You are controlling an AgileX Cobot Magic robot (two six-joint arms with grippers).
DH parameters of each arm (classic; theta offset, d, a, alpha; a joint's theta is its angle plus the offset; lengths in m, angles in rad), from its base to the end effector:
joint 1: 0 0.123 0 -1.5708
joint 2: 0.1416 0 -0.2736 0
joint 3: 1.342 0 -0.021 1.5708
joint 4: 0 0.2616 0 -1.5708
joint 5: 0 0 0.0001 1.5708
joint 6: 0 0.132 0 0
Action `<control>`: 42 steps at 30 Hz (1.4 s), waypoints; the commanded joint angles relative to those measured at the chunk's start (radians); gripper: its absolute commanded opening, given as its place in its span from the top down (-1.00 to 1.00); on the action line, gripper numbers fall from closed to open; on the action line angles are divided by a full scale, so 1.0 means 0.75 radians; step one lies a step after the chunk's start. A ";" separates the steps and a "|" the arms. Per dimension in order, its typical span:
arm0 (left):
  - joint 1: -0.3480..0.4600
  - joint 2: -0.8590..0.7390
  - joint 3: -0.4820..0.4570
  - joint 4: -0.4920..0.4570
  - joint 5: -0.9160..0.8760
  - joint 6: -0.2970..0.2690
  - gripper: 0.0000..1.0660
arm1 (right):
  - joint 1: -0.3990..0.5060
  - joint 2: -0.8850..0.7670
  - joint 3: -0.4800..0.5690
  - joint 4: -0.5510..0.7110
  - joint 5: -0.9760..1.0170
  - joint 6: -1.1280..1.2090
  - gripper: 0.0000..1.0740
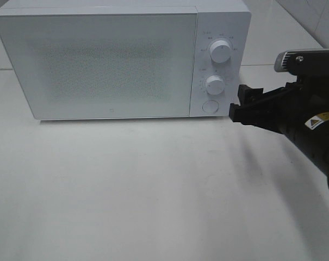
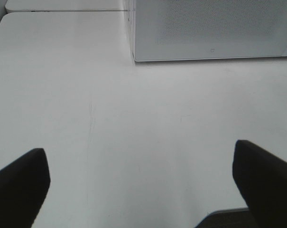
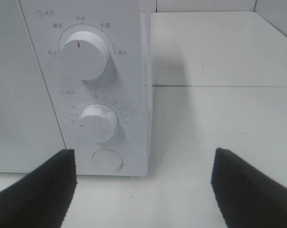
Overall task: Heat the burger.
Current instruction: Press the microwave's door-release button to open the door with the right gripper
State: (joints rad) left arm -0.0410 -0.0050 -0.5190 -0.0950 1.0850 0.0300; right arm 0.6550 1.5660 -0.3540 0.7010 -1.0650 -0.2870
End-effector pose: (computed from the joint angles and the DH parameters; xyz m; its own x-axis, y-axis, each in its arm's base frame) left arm 0.0478 -0.0130 0.2677 -0.4559 0.0043 -0.8900 0.1089 0.9927 -0.0510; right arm 0.2645 0.1093 0.1474 -0.1485 -0.0089 -0.9889 -0.0480 0.9988 -0.0018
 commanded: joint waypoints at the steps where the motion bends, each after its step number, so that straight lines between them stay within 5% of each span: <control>1: 0.000 -0.008 0.003 -0.001 -0.019 -0.007 -0.90 | 0.059 0.035 0.001 0.064 -0.056 -0.019 -0.42; 9: 0.000 -0.008 0.003 -0.001 -0.019 -0.007 -0.90 | 0.207 0.159 -0.049 0.169 -0.080 -0.019 -0.42; 23: 0.000 -0.008 0.003 -0.001 -0.019 -0.007 -0.90 | 0.207 0.187 -0.069 0.169 -0.047 0.172 -0.42; 32: 0.000 -0.008 0.003 -0.001 -0.019 -0.007 -0.90 | 0.207 0.187 -0.069 0.169 -0.048 0.908 -0.30; 35: 0.000 -0.008 0.003 -0.001 -0.019 -0.007 -0.90 | 0.207 0.187 -0.069 0.169 -0.045 1.369 -0.16; 42: 0.000 -0.008 0.003 -0.001 -0.019 -0.007 -0.90 | 0.207 0.187 -0.069 0.164 -0.044 1.851 0.16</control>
State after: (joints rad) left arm -0.0410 -0.0050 -0.5190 -0.0950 1.0850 0.0300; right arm 0.8050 1.7060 -0.3980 0.8330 -1.1060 1.0490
